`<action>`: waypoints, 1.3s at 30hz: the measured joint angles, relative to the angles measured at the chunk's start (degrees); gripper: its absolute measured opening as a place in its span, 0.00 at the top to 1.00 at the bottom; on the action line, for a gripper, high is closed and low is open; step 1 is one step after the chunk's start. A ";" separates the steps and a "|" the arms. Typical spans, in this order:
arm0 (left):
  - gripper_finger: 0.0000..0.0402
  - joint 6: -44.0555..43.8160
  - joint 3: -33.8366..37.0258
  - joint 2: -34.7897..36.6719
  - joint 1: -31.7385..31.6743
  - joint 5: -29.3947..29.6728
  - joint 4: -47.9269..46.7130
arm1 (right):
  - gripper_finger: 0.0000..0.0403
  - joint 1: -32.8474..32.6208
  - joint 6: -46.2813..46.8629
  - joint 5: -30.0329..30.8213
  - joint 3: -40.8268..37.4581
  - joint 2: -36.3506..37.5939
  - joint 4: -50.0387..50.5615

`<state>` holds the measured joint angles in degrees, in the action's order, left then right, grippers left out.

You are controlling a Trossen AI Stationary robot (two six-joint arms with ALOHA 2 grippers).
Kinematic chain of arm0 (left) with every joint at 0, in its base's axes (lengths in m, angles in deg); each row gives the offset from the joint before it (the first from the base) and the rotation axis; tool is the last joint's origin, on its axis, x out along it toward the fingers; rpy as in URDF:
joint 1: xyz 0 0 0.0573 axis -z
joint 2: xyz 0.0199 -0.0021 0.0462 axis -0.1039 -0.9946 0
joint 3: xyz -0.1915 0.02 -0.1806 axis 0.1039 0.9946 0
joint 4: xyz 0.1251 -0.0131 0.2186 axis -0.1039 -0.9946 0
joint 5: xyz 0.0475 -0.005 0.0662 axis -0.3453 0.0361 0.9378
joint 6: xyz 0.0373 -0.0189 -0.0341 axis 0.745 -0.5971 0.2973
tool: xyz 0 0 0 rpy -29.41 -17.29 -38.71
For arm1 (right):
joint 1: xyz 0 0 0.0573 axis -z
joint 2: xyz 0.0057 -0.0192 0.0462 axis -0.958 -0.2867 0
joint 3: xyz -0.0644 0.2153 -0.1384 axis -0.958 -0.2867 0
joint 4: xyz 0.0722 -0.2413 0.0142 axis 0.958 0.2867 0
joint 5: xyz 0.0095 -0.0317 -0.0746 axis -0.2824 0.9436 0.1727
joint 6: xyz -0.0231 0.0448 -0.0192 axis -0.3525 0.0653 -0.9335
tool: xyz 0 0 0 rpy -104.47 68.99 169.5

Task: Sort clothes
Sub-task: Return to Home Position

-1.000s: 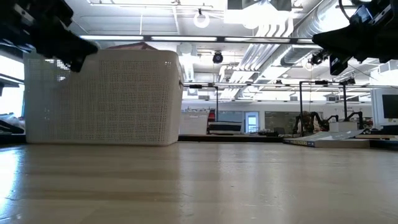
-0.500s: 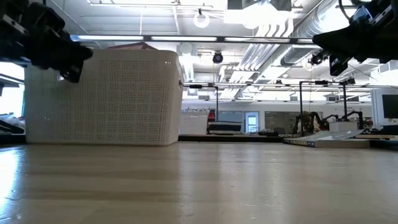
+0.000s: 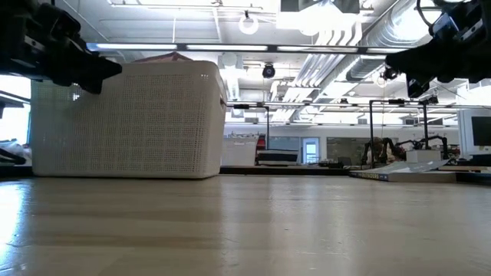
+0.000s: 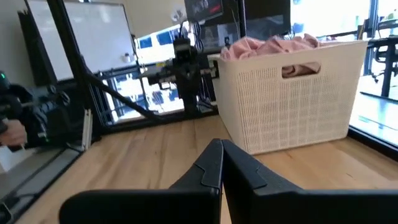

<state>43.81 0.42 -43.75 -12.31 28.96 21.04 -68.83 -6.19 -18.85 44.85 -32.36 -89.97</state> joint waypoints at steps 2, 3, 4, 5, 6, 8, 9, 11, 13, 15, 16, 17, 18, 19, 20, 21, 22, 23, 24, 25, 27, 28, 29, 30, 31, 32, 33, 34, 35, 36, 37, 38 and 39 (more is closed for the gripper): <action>1.00 0.00 0.00 0.04 -1.02 -0.60 0.10 | 1.00 0.02 -0.66 0.21 0.00 0.00 0.94; 1.00 -0.01 0.00 0.02 -1.41 -0.89 0.14 | 1.00 0.02 -0.87 0.30 0.00 0.02 1.61; 1.00 -0.04 0.00 0.02 -1.67 -1.25 0.18 | 1.00 0.02 -1.36 0.39 0.00 0.03 2.30; 1.00 -0.10 0.00 0.02 -1.83 -1.57 0.20 | 1.00 0.02 -1.93 0.40 0.01 0.09 3.18; 1.00 -0.16 0.00 0.02 -1.91 -1.78 0.22 | 1.00 0.02 -2.44 0.37 0.13 0.18 4.38; 1.00 -0.28 0.00 0.02 -1.91 -2.25 0.30 | 1.00 0.02 -3.12 -0.34 0.53 0.53 6.72; 1.00 -0.30 0.00 0.02 -1.93 -2.35 0.30 | 1.00 0.02 -3.40 -1.19 0.57 0.72 7.35; 1.00 -0.39 0.00 0.02 -1.93 -2.38 0.32 | 1.00 0.02 -4.02 -2.81 0.57 0.57 7.17; 1.00 -0.34 0.00 0.02 -1.93 -2.38 0.35 | 1.00 0.00 -4.25 -3.03 0.57 0.52 7.12; 1.00 -0.35 0.00 0.00 -1.93 -2.38 0.35 | 1.00 0.00 -4.66 -2.53 0.57 0.50 7.15; 1.00 -0.37 0.00 0.00 -1.93 -2.38 0.37 | 1.00 0.00 -4.77 -1.92 0.57 0.50 7.18; 1.00 -0.35 0.00 0.00 -1.93 -2.36 0.37 | 1.00 0.02 -4.84 -1.34 0.57 0.50 7.19; 1.00 -0.35 0.00 0.00 -1.93 -2.34 0.39 | 1.00 0.00 -5.12 -0.63 0.57 0.48 7.26; 1.00 -0.35 0.00 0.00 -1.93 -2.31 0.39 | 1.00 0.00 -5.32 -0.10 0.57 0.40 7.29; 1.00 -0.35 0.00 0.00 -1.93 -2.17 0.37 | 1.00 0.00 -5.53 0.24 0.57 0.38 7.31; 1.00 -0.33 0.00 0.00 -1.93 -2.05 0.37 | 1.00 0.00 -5.61 0.28 0.57 0.37 7.34; 1.00 -0.33 0.00 -0.04 -1.93 -2.04 0.37 | 1.00 0.00 -5.61 0.29 0.57 0.37 7.33; 1.00 -0.33 0.00 -0.14 -1.93 -2.03 0.37 | 1.00 0.00 -5.61 0.31 0.54 0.37 7.10; 1.00 -0.33 0.00 -0.22 -1.93 -2.05 0.37 | 1.00 0.00 -5.58 0.31 0.18 0.37 5.92; 1.00 -0.33 0.00 -0.33 -1.91 -2.04 0.39 | 1.00 0.00 -5.52 0.31 -0.45 0.37 4.08; 1.00 -0.30 0.00 -0.59 -1.88 -2.01 0.39 | 1.00 0.03 -5.48 0.44 -2.08 0.36 -0.36; 1.00 -0.30 0.00 -0.68 -1.88 -1.99 0.40 | 1.00 0.06 -5.61 0.57 -2.12 0.11 -0.86; 1.00 -0.28 0.00 -0.76 -1.88 -1.93 0.44 | 1.00 0.08 -5.59 0.70 -2.12 -0.02 -0.97; 1.00 -0.31 0.00 -0.79 -1.88 -1.90 0.43 | 1.00 0.11 -5.55 0.68 -2.12 -0.02 -0.54; 1.00 -0.31 0.00 -0.81 -1.88 -1.89 0.43 | 1.00 0.11 -5.46 0.69 -2.12 -0.34 -0.60; 1.00 -0.28 0.00 -0.81 -1.88 -1.87 0.43 | 1.00 0.11 -5.44 0.68 -2.12 -0.62 -0.55; 1.00 -0.31 0.00 -0.81 -1.88 -1.90 0.43 | 1.00 0.11 -5.44 0.68 -2.12 -0.86 -0.51; 1.00 -0.31 0.00 -0.81 -1.88 -1.92 0.43 | 1.00 0.11 -5.42 0.68 -2.12 -1.18 -0.53; 1.00 -0.31 0.00 -0.79 -1.88 -1.94 0.43 | 1.00 0.11 -5.23 0.68 -2.13 -1.50 -0.55; 1.00 -0.35 0.00 -0.81 -1.88 -1.91 0.43 | 1.00 0.11 -4.78 0.68 -2.13 -1.86 -0.55; 1.00 -0.68 0.00 -0.81 -1.88 -1.89 0.45 | 1.00 0.11 -4.05 0.68 -2.14 -2.28 -0.55; 1.00 -1.37 0.00 -0.79 -1.88 -1.97 0.58 | 1.00 0.11 -4.10 0.68 -2.14 -2.57 -0.53; 1.00 -1.87 0.00 -0.79 -1.88 -2.46 0.61 | 1.00 0.11 -4.43 0.68 -2.14 -2.81 -0.53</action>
<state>41.94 0.42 -44.54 -14.20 26.50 21.64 -68.72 -10.61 -18.17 42.71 -35.17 -90.50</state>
